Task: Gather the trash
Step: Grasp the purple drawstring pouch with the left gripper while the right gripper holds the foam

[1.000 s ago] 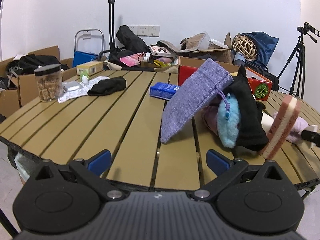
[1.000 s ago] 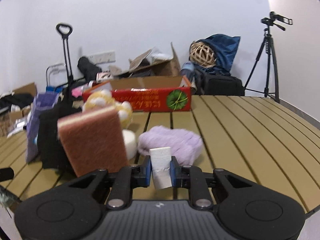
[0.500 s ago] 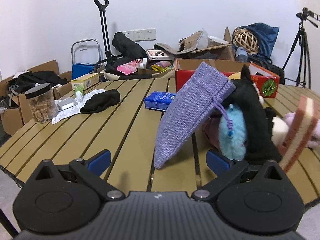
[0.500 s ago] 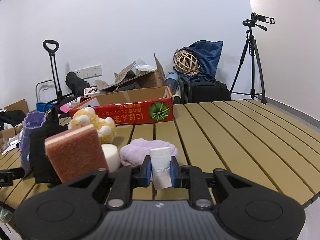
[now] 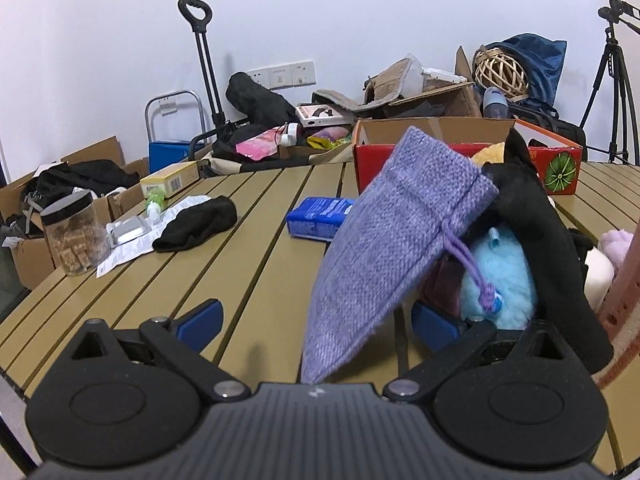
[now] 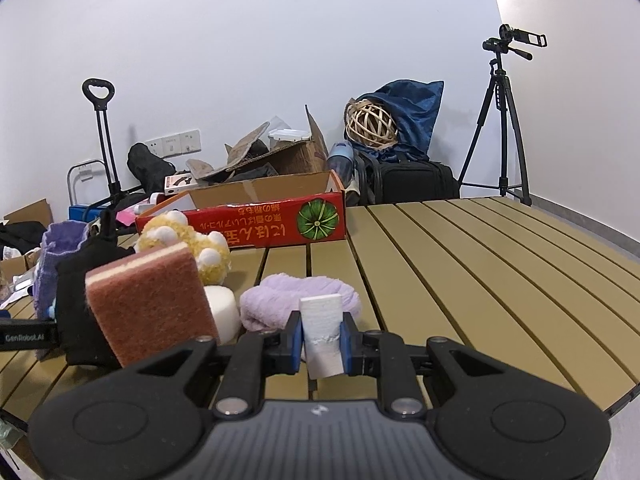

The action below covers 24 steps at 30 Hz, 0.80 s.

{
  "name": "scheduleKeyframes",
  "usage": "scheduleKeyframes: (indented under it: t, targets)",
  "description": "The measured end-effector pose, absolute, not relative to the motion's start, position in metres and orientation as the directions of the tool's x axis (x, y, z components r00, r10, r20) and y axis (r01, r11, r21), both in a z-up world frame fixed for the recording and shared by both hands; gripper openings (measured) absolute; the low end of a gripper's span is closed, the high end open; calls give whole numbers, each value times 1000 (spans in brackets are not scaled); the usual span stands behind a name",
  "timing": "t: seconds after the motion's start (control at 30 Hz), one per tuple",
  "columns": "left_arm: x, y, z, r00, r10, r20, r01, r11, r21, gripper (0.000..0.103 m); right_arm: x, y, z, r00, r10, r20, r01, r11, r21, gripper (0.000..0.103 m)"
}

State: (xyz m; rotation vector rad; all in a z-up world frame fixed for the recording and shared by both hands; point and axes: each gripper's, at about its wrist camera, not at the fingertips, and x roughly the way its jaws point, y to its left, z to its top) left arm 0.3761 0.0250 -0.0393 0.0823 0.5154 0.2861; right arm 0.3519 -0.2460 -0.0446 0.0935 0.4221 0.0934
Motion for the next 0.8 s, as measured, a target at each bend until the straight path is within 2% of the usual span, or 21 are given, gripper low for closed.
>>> scheduleKeyframes:
  t: [0.17,0.3,0.37,0.43,0.5,0.63,0.8]
  targets:
    - [381,22,-40,846,274,-458,-231,962,149,92,354,-241,-47,908,108,-406,-70,992,107,18]
    - [384,22,-39,856,263,-446,-216,964,153,80,353,-238,-48,909,109,-403,-74,992,100,18]
    - [384,21,-40,858,258,-444,-211,965,153,73,353,-238,-49,907,110,-406,-77,992,98,18]
    - [384,20,-41,860,248,-446,-197,968,157,57,352,-238,-49,907,111,-407,-78,992,97,18]
    - [383,21,-41,864,231,-447,-181,972,152,46,353,-239,-49,906,111,-408,-78,992,98,18]
    - [381,24,-42,870,222,-439,-173,974,149,34,352,-240,-49,906,111,-408,-77,992,100,18]
    - [379,27,-42,876,216,-431,-172,975,139,24,353,-238,-51,906,112,-408,-80,992,94,18]
